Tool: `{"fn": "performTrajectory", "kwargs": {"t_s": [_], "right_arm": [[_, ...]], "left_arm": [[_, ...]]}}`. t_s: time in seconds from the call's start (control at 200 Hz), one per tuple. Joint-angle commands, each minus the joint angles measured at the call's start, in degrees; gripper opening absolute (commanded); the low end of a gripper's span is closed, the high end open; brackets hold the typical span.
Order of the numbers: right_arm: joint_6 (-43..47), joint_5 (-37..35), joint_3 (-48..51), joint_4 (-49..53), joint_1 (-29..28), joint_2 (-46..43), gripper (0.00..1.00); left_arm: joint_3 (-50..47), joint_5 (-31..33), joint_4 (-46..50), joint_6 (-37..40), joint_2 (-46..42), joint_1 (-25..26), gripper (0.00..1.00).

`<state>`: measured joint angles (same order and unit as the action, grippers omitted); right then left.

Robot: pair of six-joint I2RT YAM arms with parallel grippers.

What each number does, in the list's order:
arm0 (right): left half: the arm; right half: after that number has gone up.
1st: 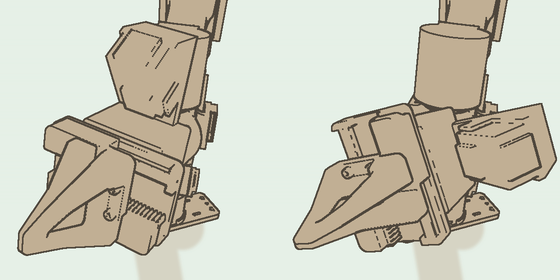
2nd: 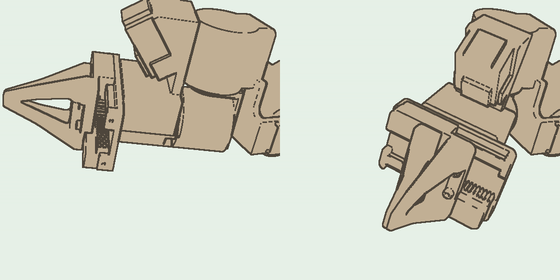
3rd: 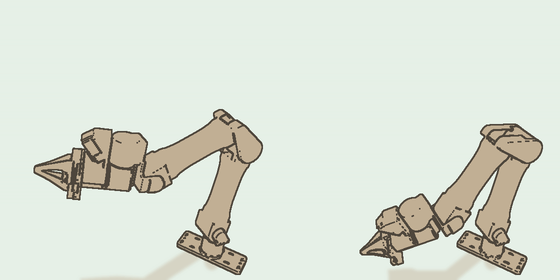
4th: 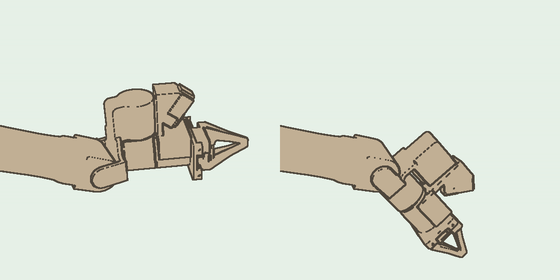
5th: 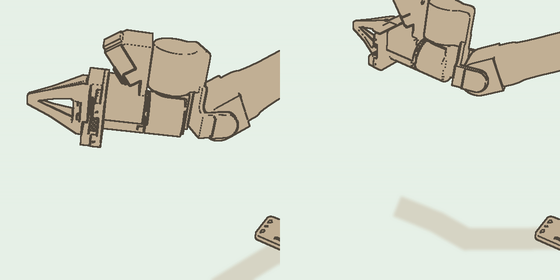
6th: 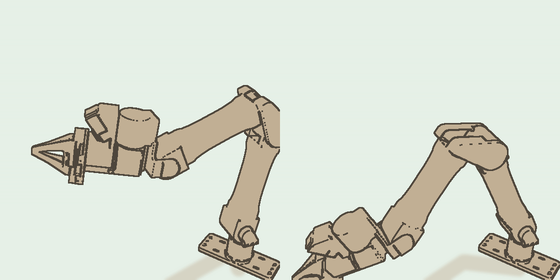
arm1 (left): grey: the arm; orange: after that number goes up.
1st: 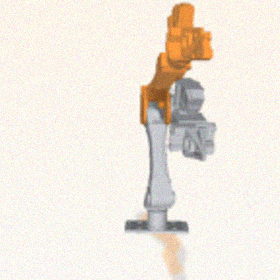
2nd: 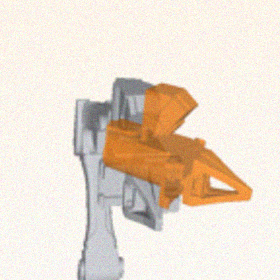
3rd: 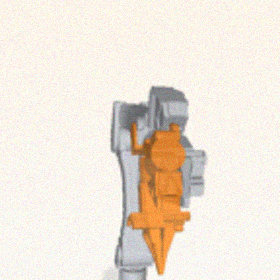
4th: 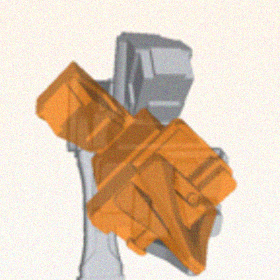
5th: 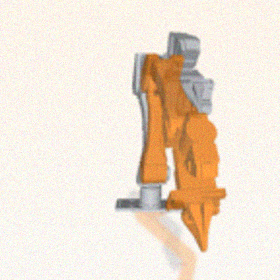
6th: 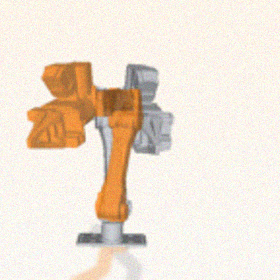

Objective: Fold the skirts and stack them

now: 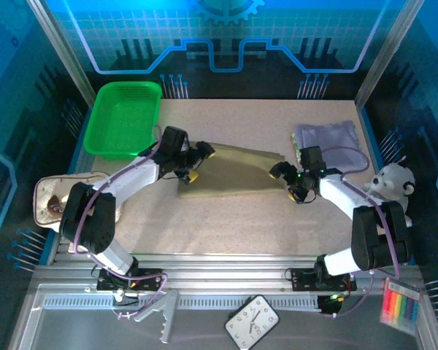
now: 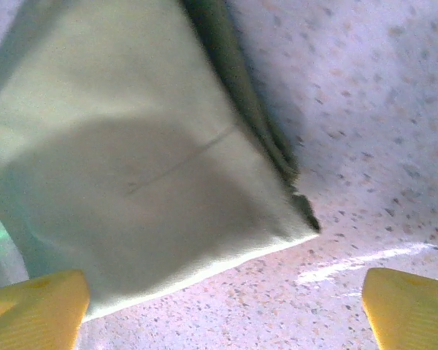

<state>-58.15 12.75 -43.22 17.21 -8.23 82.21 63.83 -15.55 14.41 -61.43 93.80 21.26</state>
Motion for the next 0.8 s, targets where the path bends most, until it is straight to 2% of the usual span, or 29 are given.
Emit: {"fn": "performTrajectory", "kwargs": {"t_s": [0.0, 0.13, 0.245, 0.325, 0.495, 0.6, 0.665, 0.715, 0.795], "right_arm": [[-5.01, 3.13, 3.05, -6.00, 0.46, 1.11, 0.91], [-7.82, 5.31, 5.30, -13.05, 0.37, 2.79, 0.83], [-10.36, 6.43, 6.74, -19.71, 0.40, 4.20, 0.80], [-11.49, 6.01, 6.91, -22.41, -0.05, 5.05, 0.78], [-13.33, 2.65, 7.63, -25.72, -0.96, 6.55, 0.72], [-15.35, 0.86, 9.00, -28.59, -1.09, 7.16, 0.67], [-15.99, 0.30, 9.64, -30.27, -1.22, 7.51, 0.65], [-16.29, 0.10, 9.74, -30.97, -1.19, 7.91, 0.64], [-16.58, 0.16, 9.65, -31.73, -1.44, 8.56, 0.62]], "left_arm": [[5.13, -2.97, 3.67, 3.37, 5.45, 2.35, 0.99], [9.43, -3.64, 4.79, 4.18, 10.09, 4.35, 0.97], [11.21, -2.48, 7.21, 5.31, 12.67, 5.11, 0.90], [10.57, -2.50, 7.65, 4.96, 13.91, 5.11, 0.88], [8.85, -9.58, 2.74, 2.89, 14.51, 5.86, 0.88], [10.79, -11.11, 3.19, 3.90, 14.48, 7.81, 0.86], [11.78, -10.97, 4.55, 4.54, 15.10, 8.69, 0.74], [12.02, -10.81, 5.55, 4.65, 15.97, 9.14, 0.55], [12.33, -10.35, 7.17, 4.90, 17.39, 9.50, 0.34]]}}
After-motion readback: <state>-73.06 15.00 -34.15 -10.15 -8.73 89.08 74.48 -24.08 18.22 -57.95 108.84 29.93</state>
